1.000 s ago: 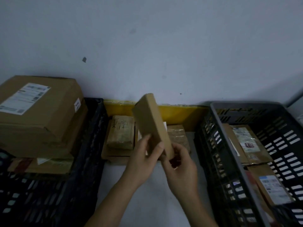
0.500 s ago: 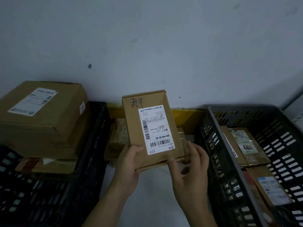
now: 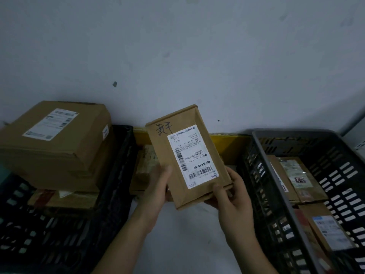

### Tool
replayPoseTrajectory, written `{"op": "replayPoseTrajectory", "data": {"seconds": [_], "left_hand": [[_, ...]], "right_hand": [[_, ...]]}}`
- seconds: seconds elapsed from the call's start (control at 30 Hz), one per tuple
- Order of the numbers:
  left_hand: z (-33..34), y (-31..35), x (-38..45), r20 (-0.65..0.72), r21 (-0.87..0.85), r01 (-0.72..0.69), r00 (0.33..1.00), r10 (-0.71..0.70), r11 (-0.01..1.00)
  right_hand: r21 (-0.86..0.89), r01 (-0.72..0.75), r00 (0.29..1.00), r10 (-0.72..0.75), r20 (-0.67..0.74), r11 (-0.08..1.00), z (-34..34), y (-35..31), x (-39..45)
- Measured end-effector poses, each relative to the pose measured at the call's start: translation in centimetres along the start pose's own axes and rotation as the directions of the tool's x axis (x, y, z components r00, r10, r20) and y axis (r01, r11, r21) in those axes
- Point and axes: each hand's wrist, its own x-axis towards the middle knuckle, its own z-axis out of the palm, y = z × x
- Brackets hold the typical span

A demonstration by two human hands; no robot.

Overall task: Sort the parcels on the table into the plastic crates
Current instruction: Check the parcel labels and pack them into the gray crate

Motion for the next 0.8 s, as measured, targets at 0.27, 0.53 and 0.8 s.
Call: {"op": "replayPoseTrajectory", "data": {"seconds": [0.27,0.53,0.8], "left_hand": [[-2.5,6.4,1.4,0.226,0.864,-0.45,0.748,0.624,0.227],[-1.4,5.0,3.3,0.447,0.666,-0.511,0.857,0.258,0.543],[0.2,1.1,2.1,-0.072,0.106,-0.137,0.987,0.145,0.985]], "right_hand": [[-0.516,0.206,0.972,-0.111,0.208,0.831,-3.3,-4.6,3.8],[-0.566,0.392,0.91,-0.217,0.353,0.725,-2.4,-8.7,5.4],[-0.49,0.143,0.987,-0.158,0.011,0.86,-3.8,-3.1,0.7]]}}
